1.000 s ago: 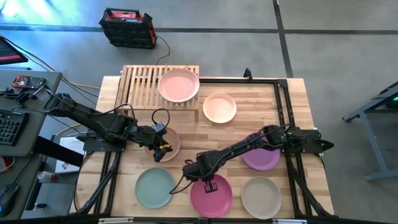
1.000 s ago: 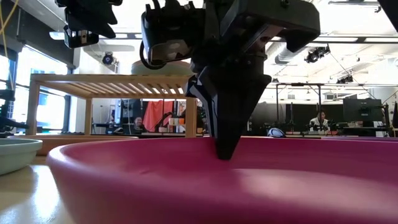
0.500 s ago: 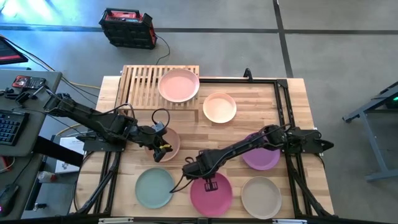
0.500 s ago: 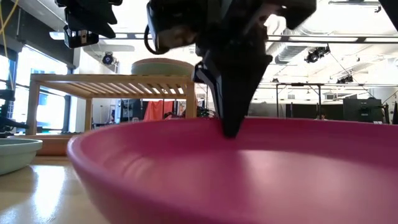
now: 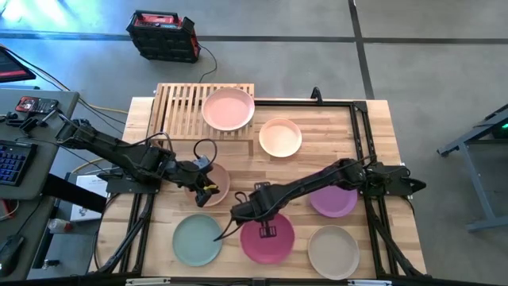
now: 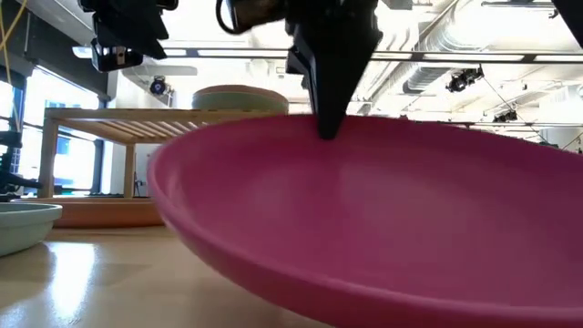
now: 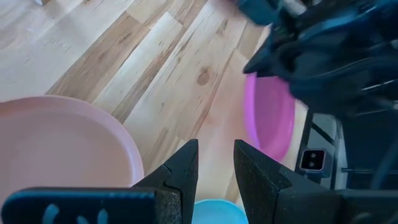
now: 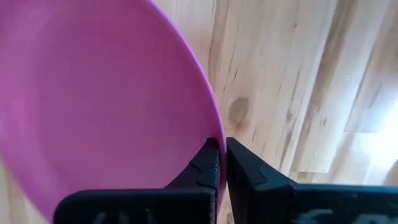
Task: Place and stack plates onto a shelf
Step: Stack the pink plate on top of the brown plate on the shelf
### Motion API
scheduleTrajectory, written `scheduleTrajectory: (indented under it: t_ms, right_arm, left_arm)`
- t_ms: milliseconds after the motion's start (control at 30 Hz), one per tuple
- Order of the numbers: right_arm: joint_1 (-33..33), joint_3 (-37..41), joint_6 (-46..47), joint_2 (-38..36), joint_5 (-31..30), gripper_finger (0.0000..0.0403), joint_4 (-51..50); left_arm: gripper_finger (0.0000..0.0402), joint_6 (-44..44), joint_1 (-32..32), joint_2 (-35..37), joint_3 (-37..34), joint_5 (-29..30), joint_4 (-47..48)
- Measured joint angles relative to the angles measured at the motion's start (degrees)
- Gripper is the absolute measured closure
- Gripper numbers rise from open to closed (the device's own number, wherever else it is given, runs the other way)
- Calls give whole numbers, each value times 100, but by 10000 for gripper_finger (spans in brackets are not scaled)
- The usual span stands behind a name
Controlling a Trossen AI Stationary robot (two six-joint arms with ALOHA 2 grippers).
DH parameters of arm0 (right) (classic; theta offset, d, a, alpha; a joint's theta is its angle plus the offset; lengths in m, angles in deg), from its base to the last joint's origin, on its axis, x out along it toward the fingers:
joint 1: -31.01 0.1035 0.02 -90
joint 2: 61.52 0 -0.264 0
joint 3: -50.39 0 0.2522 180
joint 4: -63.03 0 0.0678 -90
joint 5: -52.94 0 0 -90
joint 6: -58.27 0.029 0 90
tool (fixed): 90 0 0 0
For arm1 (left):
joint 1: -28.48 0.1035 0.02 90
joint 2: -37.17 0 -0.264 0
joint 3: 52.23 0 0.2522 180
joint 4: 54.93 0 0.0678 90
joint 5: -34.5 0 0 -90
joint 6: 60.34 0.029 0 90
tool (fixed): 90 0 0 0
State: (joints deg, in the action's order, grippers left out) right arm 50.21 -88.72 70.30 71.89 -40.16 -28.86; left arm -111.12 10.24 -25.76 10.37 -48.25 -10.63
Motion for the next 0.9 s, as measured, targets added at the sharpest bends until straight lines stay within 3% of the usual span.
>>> scheduleTrajectory:
  t_ms: [400, 900]
  right_arm:
    - [-57, -964, 0, -2, -333, 402, -1175]
    - [-617, -899, 179, -641, -314, 403, -1192]
  left_arm:
    - [312, -11, 2, 233, -2, -4, 530]
    - [312, -7, 68, 1055, -2, 127, 895]
